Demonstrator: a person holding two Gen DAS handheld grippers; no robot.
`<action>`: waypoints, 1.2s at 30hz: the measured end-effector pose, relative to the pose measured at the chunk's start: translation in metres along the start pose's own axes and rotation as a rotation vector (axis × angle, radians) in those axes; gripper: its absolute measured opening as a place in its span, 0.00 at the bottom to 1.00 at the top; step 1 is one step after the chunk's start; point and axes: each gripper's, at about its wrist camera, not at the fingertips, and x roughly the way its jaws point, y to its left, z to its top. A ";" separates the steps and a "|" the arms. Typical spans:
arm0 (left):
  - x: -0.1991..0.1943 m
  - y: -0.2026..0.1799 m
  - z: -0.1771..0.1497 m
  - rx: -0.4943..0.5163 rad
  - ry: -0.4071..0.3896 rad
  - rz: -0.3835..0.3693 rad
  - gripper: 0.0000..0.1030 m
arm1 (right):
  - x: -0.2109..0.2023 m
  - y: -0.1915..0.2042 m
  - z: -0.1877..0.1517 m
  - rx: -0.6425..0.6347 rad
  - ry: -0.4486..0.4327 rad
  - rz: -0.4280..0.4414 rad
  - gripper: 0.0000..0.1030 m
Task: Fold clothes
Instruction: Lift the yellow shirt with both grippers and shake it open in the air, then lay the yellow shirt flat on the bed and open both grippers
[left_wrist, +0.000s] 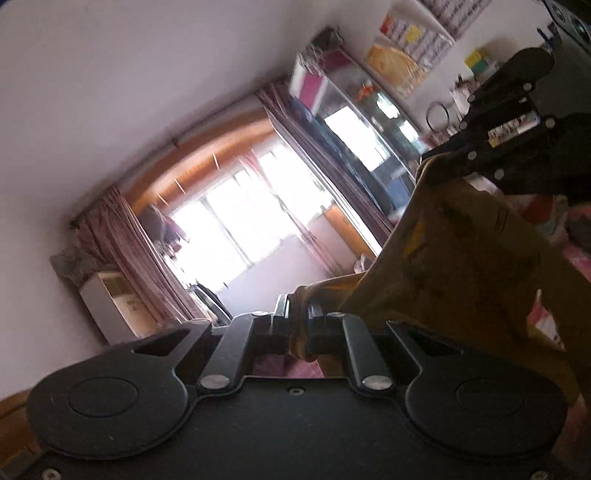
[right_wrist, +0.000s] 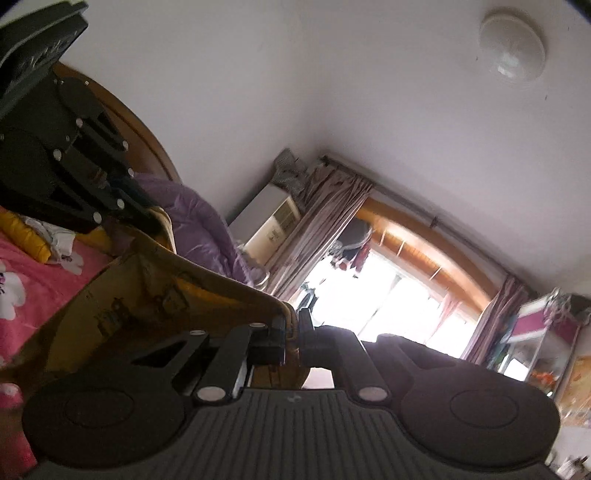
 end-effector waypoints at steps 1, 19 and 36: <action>0.010 -0.004 -0.007 -0.006 0.021 -0.015 0.07 | 0.007 -0.001 -0.006 0.020 0.017 0.015 0.07; 0.236 -0.031 -0.108 -0.060 0.324 -0.191 0.08 | 0.231 0.024 -0.164 0.267 0.429 0.185 0.07; 0.370 -0.013 -0.195 -0.584 0.663 -0.427 0.23 | 0.349 0.046 -0.300 0.548 0.784 0.221 0.40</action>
